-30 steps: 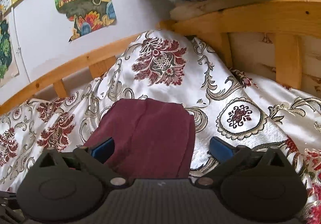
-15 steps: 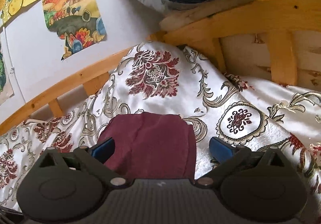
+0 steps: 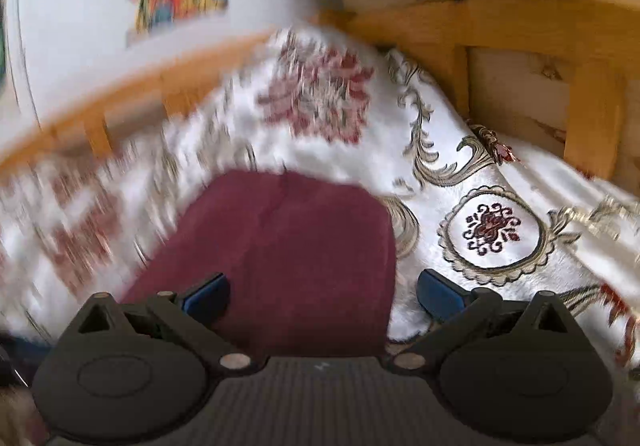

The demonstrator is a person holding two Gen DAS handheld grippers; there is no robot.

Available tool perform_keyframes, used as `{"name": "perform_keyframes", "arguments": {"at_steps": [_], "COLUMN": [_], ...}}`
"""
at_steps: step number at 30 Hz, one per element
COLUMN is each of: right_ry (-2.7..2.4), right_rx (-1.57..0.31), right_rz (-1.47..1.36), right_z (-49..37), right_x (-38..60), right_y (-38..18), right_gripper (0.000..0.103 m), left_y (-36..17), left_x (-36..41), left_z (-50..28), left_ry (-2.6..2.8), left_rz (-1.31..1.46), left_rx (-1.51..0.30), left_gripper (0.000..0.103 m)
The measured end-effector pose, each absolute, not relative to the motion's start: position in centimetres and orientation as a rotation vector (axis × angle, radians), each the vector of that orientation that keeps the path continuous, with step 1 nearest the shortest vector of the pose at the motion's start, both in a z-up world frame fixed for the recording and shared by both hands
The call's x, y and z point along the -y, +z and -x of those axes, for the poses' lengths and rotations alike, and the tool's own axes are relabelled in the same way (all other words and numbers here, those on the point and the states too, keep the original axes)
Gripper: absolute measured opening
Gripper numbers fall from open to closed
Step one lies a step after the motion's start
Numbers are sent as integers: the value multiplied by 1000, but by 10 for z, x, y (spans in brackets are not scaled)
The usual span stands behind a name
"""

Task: Fold small clothes

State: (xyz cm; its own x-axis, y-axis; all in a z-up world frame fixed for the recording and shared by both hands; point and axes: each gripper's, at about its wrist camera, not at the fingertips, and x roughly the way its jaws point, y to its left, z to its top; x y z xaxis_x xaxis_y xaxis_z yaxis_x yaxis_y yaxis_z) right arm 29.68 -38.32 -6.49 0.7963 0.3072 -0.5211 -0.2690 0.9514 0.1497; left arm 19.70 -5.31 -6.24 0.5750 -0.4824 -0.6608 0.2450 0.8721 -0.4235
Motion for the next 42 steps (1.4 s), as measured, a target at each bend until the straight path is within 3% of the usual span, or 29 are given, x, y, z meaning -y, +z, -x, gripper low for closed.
{"name": "perform_keyframes", "arguments": {"at_steps": [5,10,16,21,29,42], "right_ry": [332,319,357,408,418,374], "right_rx": [-548,-522,-532,-603,-581,-564], "right_rz": [-161,-48,-67,-81,-143,-132], "right_z": [-300,-297,-301,-325,-321,-318], "right_x": [395,385,386,385,395,391], "right_y": [-69,-76,-76,-74,-74,-76], "right_gripper": [98,94,103,103,91,91], "left_y": [-72,-88,-89,-91,-90,-87], "left_x": [62,63,62,63,65,64], "left_z": [-214,-227,-226,-229,-230,-230], "left_ry": [-505,-531,-552,-548,-546,-554], "left_rz": [258,318,279,287,277,242], "left_rx": [-902,-949,-947,-962,-964,-960], "left_gripper": [102,102,102,102,102,103]}}
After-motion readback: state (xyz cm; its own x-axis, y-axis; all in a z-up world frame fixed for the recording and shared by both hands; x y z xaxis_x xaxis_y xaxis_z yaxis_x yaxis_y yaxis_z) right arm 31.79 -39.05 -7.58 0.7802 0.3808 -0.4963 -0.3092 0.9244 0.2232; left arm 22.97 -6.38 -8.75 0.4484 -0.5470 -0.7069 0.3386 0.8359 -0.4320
